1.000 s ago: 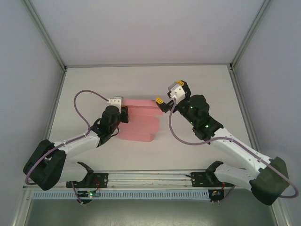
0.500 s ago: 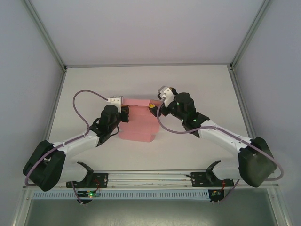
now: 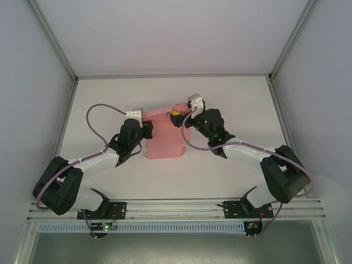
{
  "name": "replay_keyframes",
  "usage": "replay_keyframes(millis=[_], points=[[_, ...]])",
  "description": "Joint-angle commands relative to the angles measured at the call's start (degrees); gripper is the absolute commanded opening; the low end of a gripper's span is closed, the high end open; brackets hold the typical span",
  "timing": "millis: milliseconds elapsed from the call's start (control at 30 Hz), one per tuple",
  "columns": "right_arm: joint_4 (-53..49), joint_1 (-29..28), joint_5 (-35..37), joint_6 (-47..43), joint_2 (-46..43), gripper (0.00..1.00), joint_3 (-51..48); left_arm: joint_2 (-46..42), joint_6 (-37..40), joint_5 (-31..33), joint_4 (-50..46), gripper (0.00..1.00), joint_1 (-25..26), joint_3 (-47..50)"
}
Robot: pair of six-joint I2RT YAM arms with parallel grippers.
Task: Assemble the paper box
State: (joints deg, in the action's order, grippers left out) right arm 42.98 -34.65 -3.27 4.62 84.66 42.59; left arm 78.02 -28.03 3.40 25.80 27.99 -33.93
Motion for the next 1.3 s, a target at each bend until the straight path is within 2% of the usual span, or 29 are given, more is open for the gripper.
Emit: replay_keyframes(millis=[0,133,367,567,900,1167,1267], points=[[2.19,-0.76,1.96,1.43,-3.07,0.98,-0.89,-0.03,-0.25,-0.01,2.37,0.00,0.34,-1.55],[-10.16,-0.81,2.88,-1.04,-10.49,0.98,-2.68,0.37,-2.41,-0.39,0.07,0.00,-2.05,-2.61],[-25.88,0.04,10.27,-0.67,-21.67,0.98,-8.07,-0.62,-1.29,-3.57,1.00,0.00,-4.07,-1.89],[-35.29,3.16,6.72,-0.94,-22.50,0.98,-8.20,-3.21,0.32,-5.16,0.41,0.00,-4.22,-1.28],[-35.10,9.64,5.49,1.52,-17.66,0.98,-7.58,-5.59,2.35,-5.98,-0.64,0.00,-4.22,-0.15],[-28.22,9.87,-2.18,-0.12,-14.21,0.98,-4.77,-3.80,2.17,-8.56,-0.02,0.00,-4.19,-0.68],[-27.46,9.61,-2.83,-0.95,-12.92,0.98,-2.86,-3.01,2.46,-9.75,-0.09,0.00,-4.20,-1.07]])
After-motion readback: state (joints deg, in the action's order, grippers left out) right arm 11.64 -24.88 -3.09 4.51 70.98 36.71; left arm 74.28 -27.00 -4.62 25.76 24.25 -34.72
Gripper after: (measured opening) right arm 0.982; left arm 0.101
